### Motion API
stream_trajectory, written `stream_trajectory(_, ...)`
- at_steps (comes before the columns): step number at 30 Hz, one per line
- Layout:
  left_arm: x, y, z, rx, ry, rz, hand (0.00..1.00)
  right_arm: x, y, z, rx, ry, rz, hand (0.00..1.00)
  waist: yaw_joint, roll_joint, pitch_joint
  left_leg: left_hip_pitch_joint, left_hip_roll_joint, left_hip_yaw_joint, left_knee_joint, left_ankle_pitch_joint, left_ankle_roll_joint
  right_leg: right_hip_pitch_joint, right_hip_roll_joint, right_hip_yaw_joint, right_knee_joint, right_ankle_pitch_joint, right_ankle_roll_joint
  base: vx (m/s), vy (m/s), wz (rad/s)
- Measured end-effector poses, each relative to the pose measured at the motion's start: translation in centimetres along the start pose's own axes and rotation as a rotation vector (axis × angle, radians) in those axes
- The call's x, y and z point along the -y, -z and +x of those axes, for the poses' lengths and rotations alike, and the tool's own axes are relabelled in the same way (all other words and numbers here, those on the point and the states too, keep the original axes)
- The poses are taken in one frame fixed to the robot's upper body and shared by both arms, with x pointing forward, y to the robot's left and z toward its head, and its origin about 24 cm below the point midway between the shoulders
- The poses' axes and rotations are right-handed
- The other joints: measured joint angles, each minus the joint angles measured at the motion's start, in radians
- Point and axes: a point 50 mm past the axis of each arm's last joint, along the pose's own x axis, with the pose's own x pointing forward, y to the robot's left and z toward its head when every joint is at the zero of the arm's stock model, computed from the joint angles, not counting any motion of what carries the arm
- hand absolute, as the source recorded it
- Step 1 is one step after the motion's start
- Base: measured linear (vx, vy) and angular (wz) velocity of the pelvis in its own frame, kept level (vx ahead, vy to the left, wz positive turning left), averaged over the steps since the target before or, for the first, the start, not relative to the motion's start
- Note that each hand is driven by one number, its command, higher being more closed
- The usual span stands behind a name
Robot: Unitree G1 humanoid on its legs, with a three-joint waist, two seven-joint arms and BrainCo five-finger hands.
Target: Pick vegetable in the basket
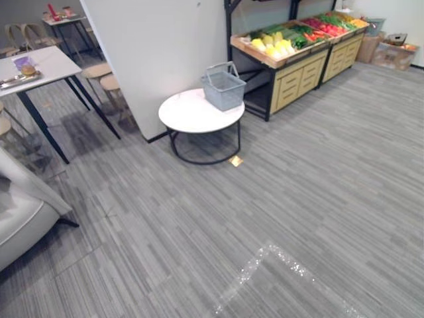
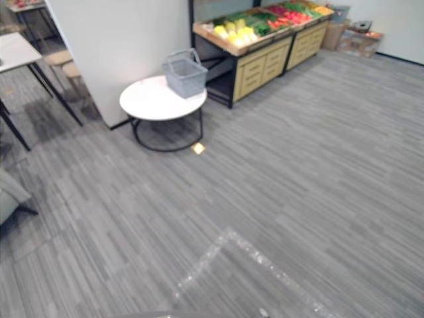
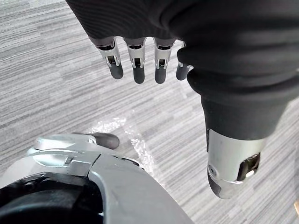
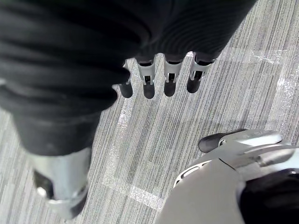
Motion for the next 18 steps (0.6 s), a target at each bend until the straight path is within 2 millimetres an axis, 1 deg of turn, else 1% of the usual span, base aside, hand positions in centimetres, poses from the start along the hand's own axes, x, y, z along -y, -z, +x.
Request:
stream_trajectory(5, -0.04, 0.05, -0.02, 0.000, -0.001, 0.000, 0.00, -0.04, -0.04, 0.01, 0.001, 0.001, -0.001, 0.00, -0.003, -0.001, 0.000, 0.000, 0.001, 0.009, 0.000, 0.000, 0.000, 0.001, 0.001, 0.002, -0.015, 0.005, 0.008, -0.03, -0.011, -0.04)
stream_trajectory(18, -0.28, -0.23, 0.01, 0.019, -0.034, -0.010, 0.00, -0.27, -0.12, 0.05, 0.003, 0.006, 0.013, 0.00, -0.004, -0.013, 0.007, 0.000, 0.001, 0.035, -0.001, -0.004, -0.004, 0.003, 0.002, 0.010, -0.022, 0.008, 0.005, 0.00, -0.003, -0.01)
